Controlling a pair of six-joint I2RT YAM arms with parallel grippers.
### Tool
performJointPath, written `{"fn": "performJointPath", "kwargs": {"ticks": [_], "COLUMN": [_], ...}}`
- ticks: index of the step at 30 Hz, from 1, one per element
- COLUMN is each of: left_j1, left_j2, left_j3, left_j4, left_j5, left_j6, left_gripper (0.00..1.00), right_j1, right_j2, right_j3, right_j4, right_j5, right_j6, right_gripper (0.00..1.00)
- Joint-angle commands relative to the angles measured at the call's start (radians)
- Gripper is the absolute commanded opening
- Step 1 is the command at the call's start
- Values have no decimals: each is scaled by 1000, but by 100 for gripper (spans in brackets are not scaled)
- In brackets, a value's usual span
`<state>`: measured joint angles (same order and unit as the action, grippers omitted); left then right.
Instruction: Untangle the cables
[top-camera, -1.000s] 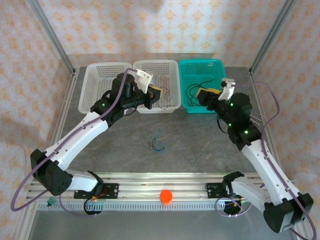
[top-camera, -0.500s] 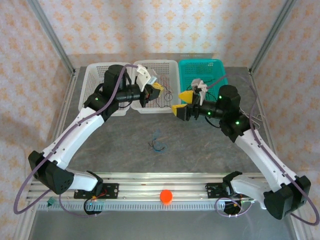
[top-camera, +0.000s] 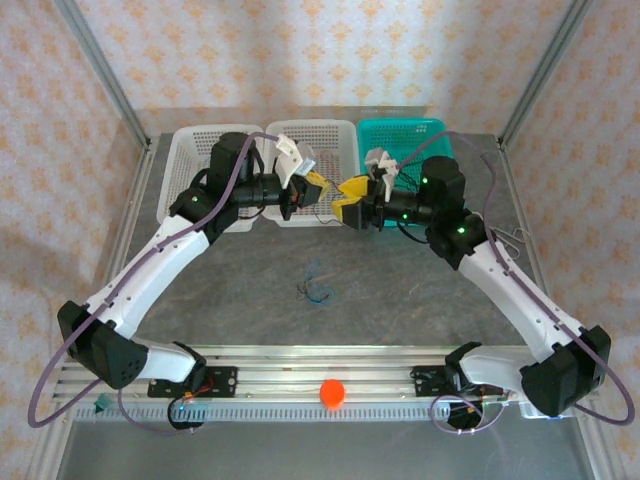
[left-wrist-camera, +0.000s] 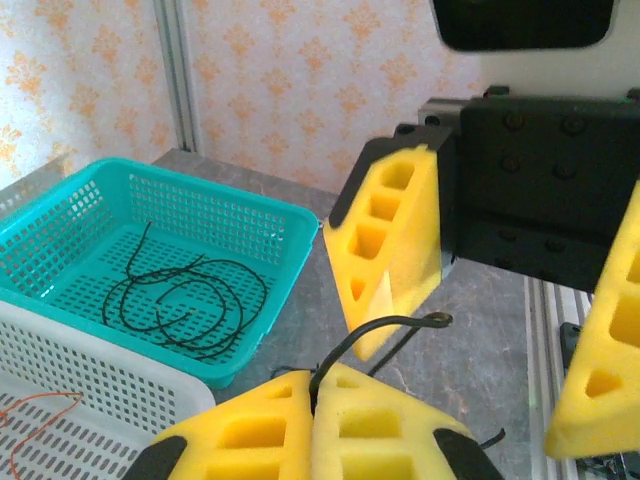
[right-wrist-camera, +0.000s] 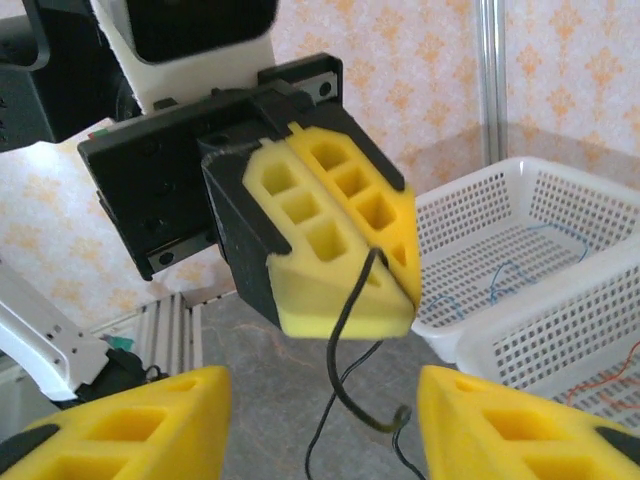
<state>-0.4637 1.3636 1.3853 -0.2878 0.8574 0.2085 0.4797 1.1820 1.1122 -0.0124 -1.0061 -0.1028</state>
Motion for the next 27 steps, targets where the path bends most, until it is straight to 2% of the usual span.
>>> {"fn": "performJointPath", "kwargs": {"ticks": [1, 6, 10, 12, 17, 18, 19, 22, 24, 27], "left_j1": [3, 2, 3, 3, 3, 3, 3, 3, 4, 3], "left_j2": [-30, -32, -40, -47, -52, -54, -58, -72, -82, -103], "left_j3": [-13, -20, -35, -41, -46, -51, -58, -84, -86, -100], "left_j4": [31, 37, 65, 85, 127, 141, 155, 194, 192, 176], "left_j5": [28, 29, 31, 40, 28, 12, -9, -92, -149, -243], "left_j6": [-5, -12, -31, -49, -112, -132, -156, -228, -271, -322], "left_gripper": [0, 0, 0, 0, 0, 9, 26, 61, 72, 82], "right_j1": [3, 3, 3, 3, 3, 3, 3, 4, 3, 1], "right_j2": [-7, -7, -7, -11, -27, -31, -34, -36, -37, -40], "right_j3": [35, 35, 38, 34, 32, 33, 36, 52, 60, 58], "right_j4": [48, 33, 13, 18, 2, -10, -28, -97, -148, -201], "right_j5": [-3, 19, 98, 112, 187, 224, 269, 463, 603, 782], "right_j6": [7, 11, 36, 47, 66, 68, 69, 85, 103, 135], "right_gripper": [42, 23, 5, 0, 0, 0, 0, 0, 0, 0]}}
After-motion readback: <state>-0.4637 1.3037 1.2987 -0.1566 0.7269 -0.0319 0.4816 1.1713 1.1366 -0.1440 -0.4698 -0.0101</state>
